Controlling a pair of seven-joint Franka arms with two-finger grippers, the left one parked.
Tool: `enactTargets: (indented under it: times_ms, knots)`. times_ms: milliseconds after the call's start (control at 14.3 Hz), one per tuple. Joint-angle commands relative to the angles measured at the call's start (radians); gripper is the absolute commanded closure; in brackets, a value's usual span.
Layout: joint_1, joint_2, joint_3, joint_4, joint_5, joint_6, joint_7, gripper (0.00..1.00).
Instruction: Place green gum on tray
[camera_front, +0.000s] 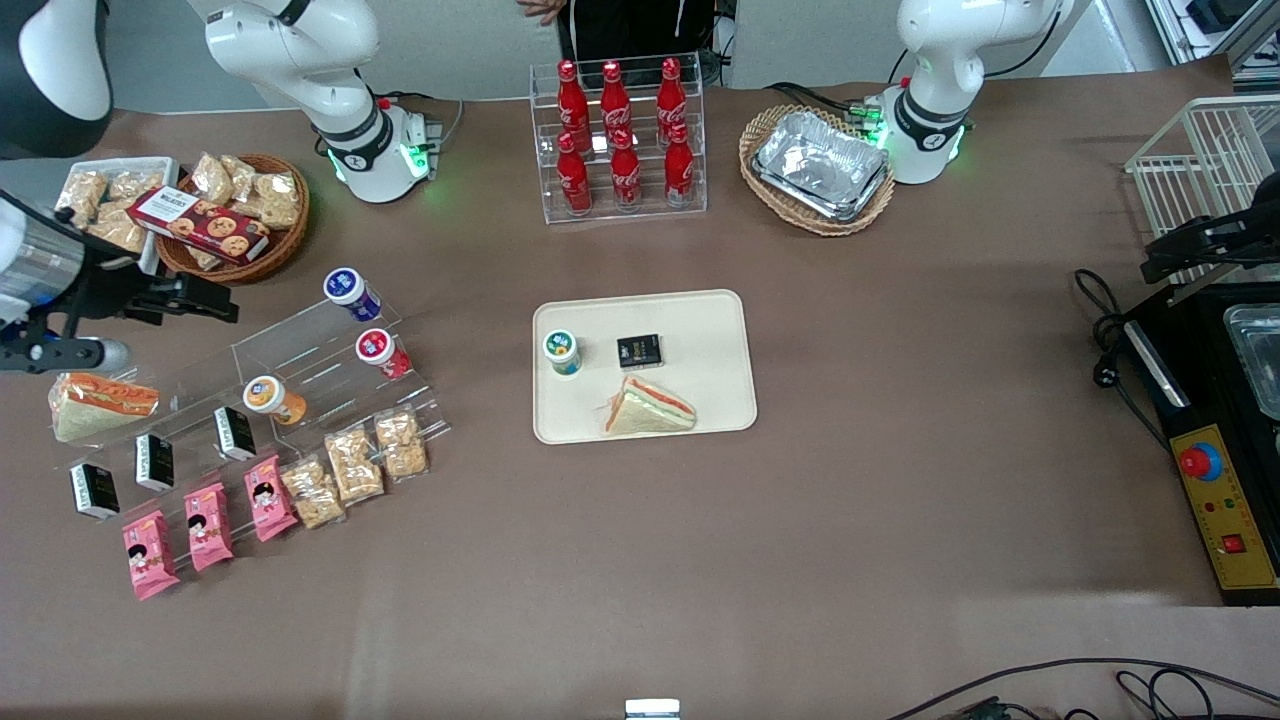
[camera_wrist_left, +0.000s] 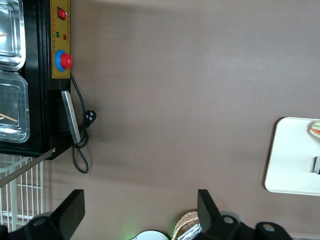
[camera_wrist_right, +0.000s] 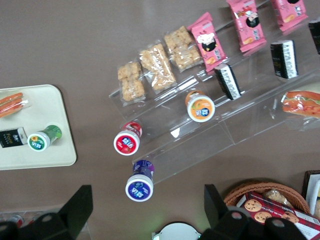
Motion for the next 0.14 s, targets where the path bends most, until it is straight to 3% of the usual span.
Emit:
enactTargets:
  times_ms: [0, 70]
  knots:
    - [-0.009, 0.020, -0.028, 0.067, -0.012, -0.064, -0.006, 0.01]
    - [-0.007, 0.015, -0.028, 0.068, -0.012, -0.065, -0.006, 0.01]
